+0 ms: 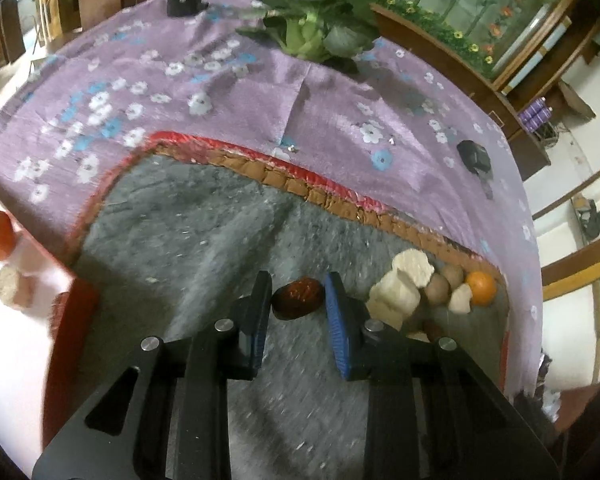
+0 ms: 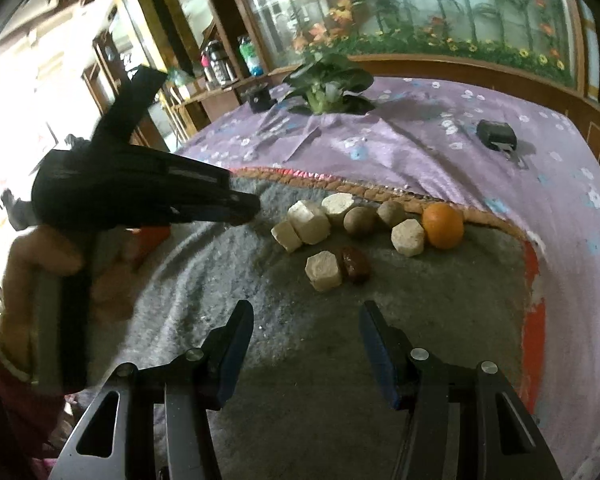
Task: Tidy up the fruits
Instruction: 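Close the left gripper on a red date while right grasps a beige block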
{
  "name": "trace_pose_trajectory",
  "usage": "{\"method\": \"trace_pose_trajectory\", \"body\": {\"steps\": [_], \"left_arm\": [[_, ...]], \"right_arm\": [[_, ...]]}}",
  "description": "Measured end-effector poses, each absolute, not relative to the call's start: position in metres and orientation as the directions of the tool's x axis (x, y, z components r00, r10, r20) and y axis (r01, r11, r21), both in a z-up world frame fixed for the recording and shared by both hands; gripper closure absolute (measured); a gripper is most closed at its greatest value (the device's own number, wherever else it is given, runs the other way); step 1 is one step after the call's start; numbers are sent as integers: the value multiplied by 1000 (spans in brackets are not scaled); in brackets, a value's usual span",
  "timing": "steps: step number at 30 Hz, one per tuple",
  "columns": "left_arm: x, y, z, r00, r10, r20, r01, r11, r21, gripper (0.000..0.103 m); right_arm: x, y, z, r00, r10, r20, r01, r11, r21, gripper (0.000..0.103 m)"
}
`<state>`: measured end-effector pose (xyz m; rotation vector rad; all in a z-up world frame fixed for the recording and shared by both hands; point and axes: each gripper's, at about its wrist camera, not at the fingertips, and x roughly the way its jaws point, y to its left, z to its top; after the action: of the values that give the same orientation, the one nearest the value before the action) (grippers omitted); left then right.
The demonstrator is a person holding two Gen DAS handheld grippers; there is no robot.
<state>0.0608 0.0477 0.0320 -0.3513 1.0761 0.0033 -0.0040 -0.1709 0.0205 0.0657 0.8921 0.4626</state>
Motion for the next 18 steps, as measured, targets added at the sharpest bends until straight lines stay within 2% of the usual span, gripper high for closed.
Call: {"method": "trace_pose_trajectory", "body": {"steps": [4, 6, 10, 14, 18], "left_arm": [[42, 54, 39, 502, -155, -851, -151, 953, -263, 77], [34, 59, 39, 500, -160, -851, -146, 953, -266, 77], [22, 73, 44, 521, -134, -843, -160, 955, -251, 77], [16, 82, 47, 532, -130, -837, -165, 953, -252, 77], [13, 82, 46, 529, -137, -838, -158, 954, -255, 77]], "right_arm": [[9, -163, 18, 524, 410, -746, -391, 894, 216, 50], [19, -156, 13, 481, 450, -753, -419, 872, 253, 50], [31, -149, 0, 458, 388, -800, -387, 897, 214, 49], [40, -147, 2, 517, 328, -791, -370, 919, 139, 49], [50, -151, -4, 509, 330, -795, -352, 923, 157, 49]]}}
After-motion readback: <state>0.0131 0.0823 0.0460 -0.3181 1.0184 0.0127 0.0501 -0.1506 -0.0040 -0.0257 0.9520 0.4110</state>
